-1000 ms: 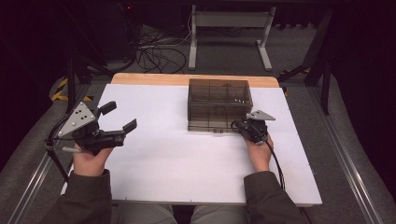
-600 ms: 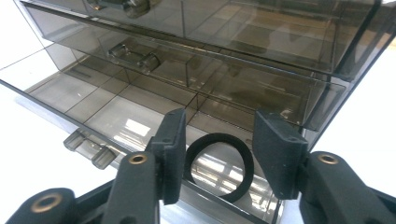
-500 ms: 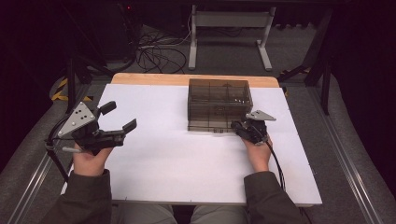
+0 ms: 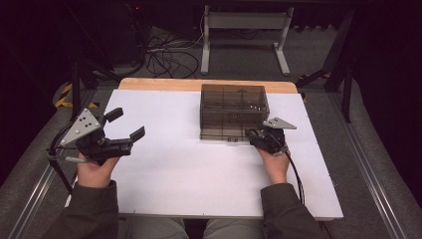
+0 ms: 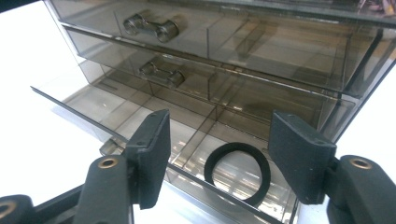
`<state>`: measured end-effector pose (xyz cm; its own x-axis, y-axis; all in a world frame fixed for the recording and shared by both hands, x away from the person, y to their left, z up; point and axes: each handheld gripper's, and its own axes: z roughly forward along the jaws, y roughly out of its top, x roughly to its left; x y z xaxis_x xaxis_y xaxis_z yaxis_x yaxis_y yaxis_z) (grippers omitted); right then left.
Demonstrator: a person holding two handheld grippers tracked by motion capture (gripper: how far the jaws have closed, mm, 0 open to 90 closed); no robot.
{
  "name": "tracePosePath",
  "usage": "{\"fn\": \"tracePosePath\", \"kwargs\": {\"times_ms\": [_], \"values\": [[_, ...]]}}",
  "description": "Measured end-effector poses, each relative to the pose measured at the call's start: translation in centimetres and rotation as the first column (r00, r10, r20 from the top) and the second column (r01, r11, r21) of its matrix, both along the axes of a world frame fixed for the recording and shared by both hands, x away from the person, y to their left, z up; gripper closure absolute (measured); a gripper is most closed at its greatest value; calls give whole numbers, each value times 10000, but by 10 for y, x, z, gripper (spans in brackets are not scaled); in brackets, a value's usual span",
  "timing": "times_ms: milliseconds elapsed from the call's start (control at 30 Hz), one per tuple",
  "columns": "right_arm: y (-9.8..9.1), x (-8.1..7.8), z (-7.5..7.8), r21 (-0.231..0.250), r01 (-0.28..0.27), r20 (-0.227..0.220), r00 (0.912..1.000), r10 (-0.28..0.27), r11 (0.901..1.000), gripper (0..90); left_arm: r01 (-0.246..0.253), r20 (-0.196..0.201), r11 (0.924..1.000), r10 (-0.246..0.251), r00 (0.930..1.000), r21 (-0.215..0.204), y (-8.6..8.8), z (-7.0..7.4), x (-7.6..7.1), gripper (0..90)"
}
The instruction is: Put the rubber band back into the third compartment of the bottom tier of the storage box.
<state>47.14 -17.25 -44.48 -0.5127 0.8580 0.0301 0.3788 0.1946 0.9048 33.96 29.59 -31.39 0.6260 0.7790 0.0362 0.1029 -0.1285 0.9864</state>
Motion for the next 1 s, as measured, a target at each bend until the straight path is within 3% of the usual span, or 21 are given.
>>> {"fn": "tracePosePath", "kwargs": {"times_ms": [467, 733, 1000], "values": [[5, -11, 15, 551, -579, 208, 9982, 569, 9968, 278, 21, 9, 10000, -21, 10000, -12, 0, 1, 0, 91], [8, -15, 23, 924, -917, 233, 9957, 900, 9915, 173, 13, 19, 10000, -13, 10000, -24, 0, 1, 0, 90], [10, -22, 35, 1108, -1215, 465, 9920, 1170, 9864, 126, 11, 22, 10000, -10, 10000, -25, 0, 1, 0, 91]]}}
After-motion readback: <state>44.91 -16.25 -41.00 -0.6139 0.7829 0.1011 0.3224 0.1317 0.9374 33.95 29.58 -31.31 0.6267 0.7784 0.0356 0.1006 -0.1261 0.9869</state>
